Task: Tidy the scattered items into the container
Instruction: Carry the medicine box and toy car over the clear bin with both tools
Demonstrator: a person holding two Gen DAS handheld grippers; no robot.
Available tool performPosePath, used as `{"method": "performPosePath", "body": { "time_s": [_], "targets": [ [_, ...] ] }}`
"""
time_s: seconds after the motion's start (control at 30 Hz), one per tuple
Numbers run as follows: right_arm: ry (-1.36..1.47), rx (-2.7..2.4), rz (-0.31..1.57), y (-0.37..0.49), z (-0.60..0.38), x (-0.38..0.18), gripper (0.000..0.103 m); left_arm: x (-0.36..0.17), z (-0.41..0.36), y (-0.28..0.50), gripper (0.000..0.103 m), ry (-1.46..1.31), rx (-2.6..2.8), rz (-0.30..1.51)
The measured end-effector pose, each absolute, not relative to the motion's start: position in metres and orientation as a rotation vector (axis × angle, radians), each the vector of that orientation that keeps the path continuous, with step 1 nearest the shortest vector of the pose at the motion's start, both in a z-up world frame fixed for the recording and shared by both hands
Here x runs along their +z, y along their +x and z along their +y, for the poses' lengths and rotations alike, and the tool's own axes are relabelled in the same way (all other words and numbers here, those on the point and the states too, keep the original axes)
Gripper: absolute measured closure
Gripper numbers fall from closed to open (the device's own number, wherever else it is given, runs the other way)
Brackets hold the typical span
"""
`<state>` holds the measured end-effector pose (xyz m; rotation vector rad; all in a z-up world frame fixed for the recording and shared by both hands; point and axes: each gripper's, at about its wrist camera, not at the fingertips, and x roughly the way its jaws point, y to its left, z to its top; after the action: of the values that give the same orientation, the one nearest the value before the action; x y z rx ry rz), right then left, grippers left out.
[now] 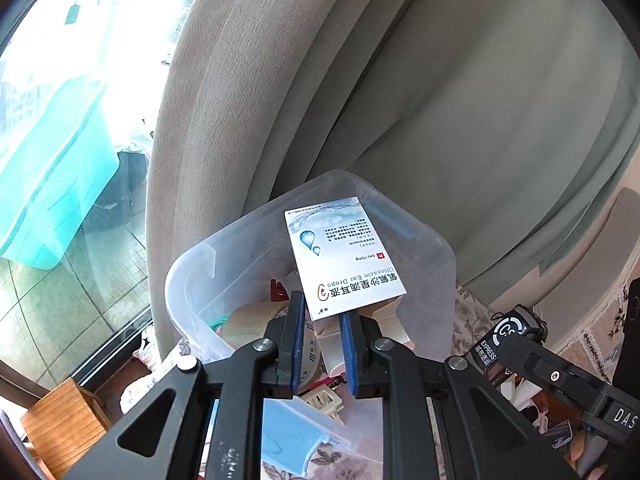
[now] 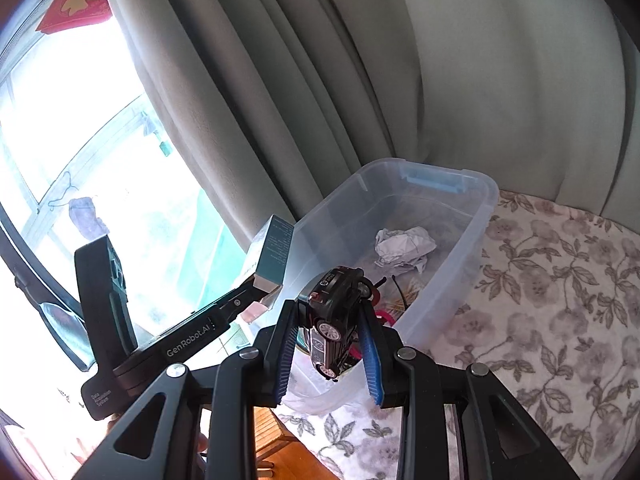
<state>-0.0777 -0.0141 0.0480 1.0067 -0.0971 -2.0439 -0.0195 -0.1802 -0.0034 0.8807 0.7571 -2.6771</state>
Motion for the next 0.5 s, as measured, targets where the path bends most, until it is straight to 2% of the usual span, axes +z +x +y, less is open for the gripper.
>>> {"method": "performPosePath", "body": {
  "time_s": [0.5],
  "targets": [
    [1.116,-1.988,-0.016,-0.086,-0.044,0.020,0.070,-0.029,-0.178,-0.028,0.085,1.005,-2.672,0.810]
  ]
}}
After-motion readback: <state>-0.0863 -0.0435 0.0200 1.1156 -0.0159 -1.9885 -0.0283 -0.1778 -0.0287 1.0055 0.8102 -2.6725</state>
